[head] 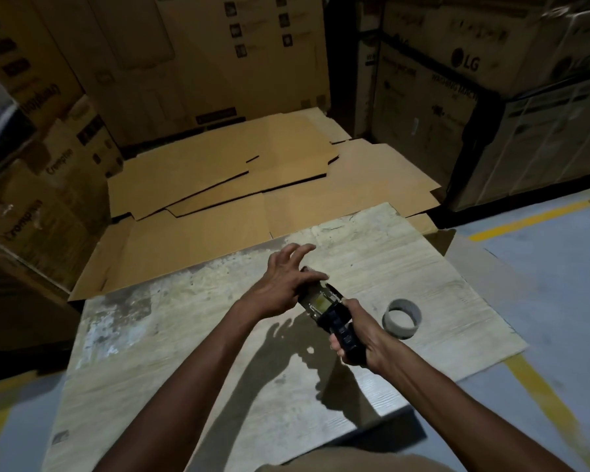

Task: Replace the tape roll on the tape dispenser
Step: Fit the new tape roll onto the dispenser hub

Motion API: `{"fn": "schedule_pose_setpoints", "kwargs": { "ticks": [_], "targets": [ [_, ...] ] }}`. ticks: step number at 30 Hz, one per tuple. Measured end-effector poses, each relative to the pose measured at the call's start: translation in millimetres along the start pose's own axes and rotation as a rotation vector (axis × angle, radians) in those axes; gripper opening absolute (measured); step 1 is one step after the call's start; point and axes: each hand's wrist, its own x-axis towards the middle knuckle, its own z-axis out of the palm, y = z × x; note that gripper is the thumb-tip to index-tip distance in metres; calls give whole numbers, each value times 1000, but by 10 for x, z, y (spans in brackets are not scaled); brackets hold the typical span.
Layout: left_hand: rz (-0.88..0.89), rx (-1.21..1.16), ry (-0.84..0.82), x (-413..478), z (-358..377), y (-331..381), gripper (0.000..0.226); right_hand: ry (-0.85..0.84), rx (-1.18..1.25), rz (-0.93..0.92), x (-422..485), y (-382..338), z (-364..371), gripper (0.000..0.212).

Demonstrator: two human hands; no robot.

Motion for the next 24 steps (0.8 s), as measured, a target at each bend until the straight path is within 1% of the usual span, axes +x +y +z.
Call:
{"fn": "schedule_pose_setpoints", "kwargs": {
  "ticks": [1, 3, 5, 8, 14, 18, 21, 24],
  "targets": [
    [6, 33, -33, 48, -47, 88, 72, -10, 2, 1, -42, -23, -38, 49],
    [11, 79, -45, 124, -111, 229, 73, -26, 8, 2, -129, -66, -118, 49],
    [25, 103, -18, 190, -142, 325, 65, -36, 20, -3, -203, -100, -186, 47],
    [36, 72, 31, 278, -138, 477, 49, -35, 53, -21, -285, -141, -300, 46],
    [-25, -84, 110, 416, -12, 622, 28, -13, 62, -49, -349, -208, -443, 59],
    [-68, -258, 162, 471, 63, 659, 17, -17, 65, -66, -378, -249, -527, 57],
    [-119, -388, 190, 440, 135, 688, 14, 27, -14, -104, -393, -238, -610, 57],
    [-176, -470, 218, 414, 206, 713, 13, 75, -113, -153, -345, -203, -669, 66]
  ]
}}
